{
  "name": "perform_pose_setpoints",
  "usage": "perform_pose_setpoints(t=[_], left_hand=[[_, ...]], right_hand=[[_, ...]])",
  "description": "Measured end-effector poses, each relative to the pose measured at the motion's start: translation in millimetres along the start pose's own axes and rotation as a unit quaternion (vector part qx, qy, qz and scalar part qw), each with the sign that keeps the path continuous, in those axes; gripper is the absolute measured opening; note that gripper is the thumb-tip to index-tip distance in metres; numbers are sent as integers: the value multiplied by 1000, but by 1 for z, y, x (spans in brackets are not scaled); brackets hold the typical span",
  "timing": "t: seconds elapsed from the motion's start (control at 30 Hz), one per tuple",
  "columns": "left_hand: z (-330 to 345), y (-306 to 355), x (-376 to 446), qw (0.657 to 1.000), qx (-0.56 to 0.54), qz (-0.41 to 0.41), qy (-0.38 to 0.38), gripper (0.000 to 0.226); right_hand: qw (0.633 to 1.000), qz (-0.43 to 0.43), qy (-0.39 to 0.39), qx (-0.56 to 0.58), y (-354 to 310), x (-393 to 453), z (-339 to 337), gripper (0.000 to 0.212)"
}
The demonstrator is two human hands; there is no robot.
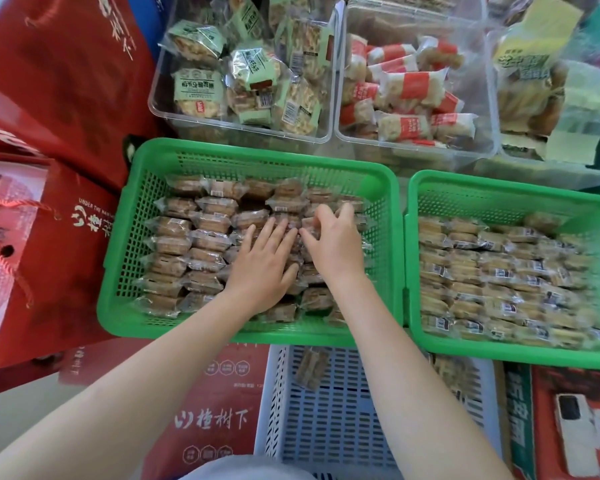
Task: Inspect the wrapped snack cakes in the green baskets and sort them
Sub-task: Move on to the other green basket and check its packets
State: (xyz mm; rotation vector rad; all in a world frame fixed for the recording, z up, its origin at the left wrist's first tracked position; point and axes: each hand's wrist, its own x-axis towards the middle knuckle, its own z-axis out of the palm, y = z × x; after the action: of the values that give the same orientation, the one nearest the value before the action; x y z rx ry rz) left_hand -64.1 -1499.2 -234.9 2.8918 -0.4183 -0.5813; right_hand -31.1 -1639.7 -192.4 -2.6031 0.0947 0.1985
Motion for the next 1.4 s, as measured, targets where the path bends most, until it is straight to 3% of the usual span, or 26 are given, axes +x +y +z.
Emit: perform_pose_setpoints(t=[0.17, 0.3, 0.4, 0.57, 0.67, 0.8, 0.93, 1.13, 1.3, 1.4], left_hand=[[0, 0, 2, 1000, -6, 3, 10, 66], [-3, 3, 0, 999, -24, -1, 32, 63], [-4, 5, 2, 998, -27, 13, 53, 62], [-4, 5, 6, 998, -39, 6, 40, 63], [-2, 2, 5, 998, -47, 7, 35, 64], [1, -2, 5, 998, -54, 6, 38, 66], [2, -2, 5, 995, -86, 5, 52, 71], [0, 1, 5, 995, -66, 19, 65, 70], [-8, 10, 10, 1000, 8, 12, 8, 57], [-12, 14, 14, 998, 51, 16, 17, 61]], right_hand=[[1000, 15, -10, -20, 4, 1, 4, 20], [986, 6, -39, -164, 4, 1, 2, 36], [985, -2, -37, -171, 2, 8, -12, 33], [976, -90, -87, -179, 11, 19, -17, 27], [978, -120, -65, -157, 22, 16, -9, 25], [991, -102, -4, -84, 35, 13, -8, 4], [995, -84, 50, -12, 39, 8, -14, 6], [992, -96, 41, -75, 44, -1, 9, 4], [980, -102, 12, -171, 32, 4, 6, 7], [984, -96, 34, -146, 26, 14, -6, 14]])
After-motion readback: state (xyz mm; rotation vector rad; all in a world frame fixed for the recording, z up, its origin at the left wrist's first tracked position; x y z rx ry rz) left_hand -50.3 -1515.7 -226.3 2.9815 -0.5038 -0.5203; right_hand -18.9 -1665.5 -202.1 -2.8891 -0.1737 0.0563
